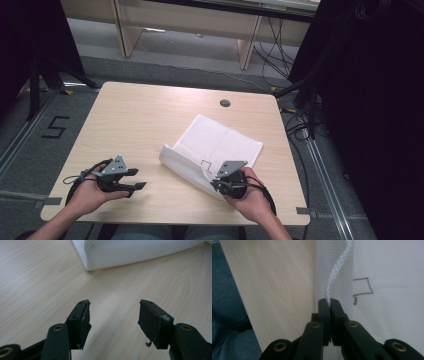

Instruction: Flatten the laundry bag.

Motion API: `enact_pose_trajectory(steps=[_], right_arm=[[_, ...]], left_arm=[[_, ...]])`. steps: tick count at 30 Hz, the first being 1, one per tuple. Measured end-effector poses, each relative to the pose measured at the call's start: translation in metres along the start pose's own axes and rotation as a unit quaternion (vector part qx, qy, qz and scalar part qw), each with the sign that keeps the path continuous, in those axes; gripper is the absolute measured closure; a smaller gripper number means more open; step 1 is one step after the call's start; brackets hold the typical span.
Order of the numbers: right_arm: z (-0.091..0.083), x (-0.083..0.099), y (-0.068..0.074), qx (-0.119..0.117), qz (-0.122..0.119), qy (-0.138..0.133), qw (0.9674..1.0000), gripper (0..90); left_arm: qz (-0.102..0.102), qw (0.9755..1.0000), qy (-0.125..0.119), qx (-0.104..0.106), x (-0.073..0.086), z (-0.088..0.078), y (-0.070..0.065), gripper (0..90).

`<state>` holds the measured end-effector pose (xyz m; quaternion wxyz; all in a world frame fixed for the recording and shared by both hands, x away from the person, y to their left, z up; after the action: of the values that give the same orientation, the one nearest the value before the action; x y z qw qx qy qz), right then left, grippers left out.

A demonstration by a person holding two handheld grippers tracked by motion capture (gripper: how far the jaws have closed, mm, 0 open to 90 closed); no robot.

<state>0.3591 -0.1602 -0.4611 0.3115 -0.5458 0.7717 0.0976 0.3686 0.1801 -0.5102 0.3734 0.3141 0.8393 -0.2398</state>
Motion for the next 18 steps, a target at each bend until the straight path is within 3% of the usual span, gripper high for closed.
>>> enact_pose_trajectory(steps=[2, 3, 4, 5, 8, 11, 13, 14, 16, 17, 18], right_arm=[[0.003, 0.000, 0.005, -0.014, -0.005, 0.005, 0.9999, 89.6], [0.004, 0.001, 0.007, -0.021, -0.003, 0.013, 0.9997, 89.5], [0.005, 0.001, 0.010, -0.023, 0.005, 0.016, 0.9996, 89.4], [0.006, 0.001, 0.011, -0.033, -0.008, 0.017, 0.9993, 89.4], [0.011, 0.002, 0.017, -0.045, -0.008, 0.022, 0.9987, 89.4], [0.015, 0.003, 0.022, -0.073, -0.019, 0.031, 0.9967, 89.4], [0.016, 0.004, 0.026, -0.090, -0.024, 0.040, 0.9949, 89.3], [0.018, 0.005, 0.028, -0.097, -0.029, 0.039, 0.9941, 89.3], [0.021, 0.005, 0.030, -0.109, -0.044, 0.043, 0.9921, 89.3], [0.022, 0.006, 0.033, -0.119, -0.045, 0.049, 0.9907, 89.3], [0.023, 0.007, 0.034, -0.123, -0.044, 0.053, 0.9900, 89.2]], left_arm=[[-0.012, 0.9999, -0.004, -0.007, 0.000, -0.002, 0.002, 41.8], [-0.004, 0.9999, 0.001, -0.011, 0.000, -0.004, 0.005, 41.8], [-0.016, 0.9998, -0.001, -0.011, 0.000, -0.005, 0.006, 41.8], [-0.008, 0.9998, -0.001, -0.017, 0.000, -0.006, 0.008, 41.7], [-0.030, 0.9992, -0.014, -0.022, 0.000, -0.007, 0.011, 41.7], [-0.020, 0.9993, -0.008, -0.029, -0.001, -0.010, 0.015, 41.7], [-0.030, 0.9986, -0.022, -0.036, -0.001, -0.009, 0.015, 42.0], [-0.024, 0.9989, -0.018, -0.036, -0.002, -0.011, 0.015, 42.1], [-0.038, 0.9976, -0.037, -0.043, -0.005, -0.012, 0.015, 42.5], [-0.028, 0.9975, -0.042, -0.048, -0.006, -0.013, 0.017, 42.7], [-0.031, 0.9973, -0.045, -0.050, -0.006, -0.013, 0.017, 42.8]])
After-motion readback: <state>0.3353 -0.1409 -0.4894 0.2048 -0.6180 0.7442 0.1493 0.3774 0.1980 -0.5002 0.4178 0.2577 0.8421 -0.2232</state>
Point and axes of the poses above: each handheld gripper's, and its own axes: z roughly forward along the jaws, x roughly out of its underside, y roughly to its left, the point moved 3 cm from there along z, roughly forward along the jaws, and after that the axes turned 9 degrees about -z, right-handed, at the moved point
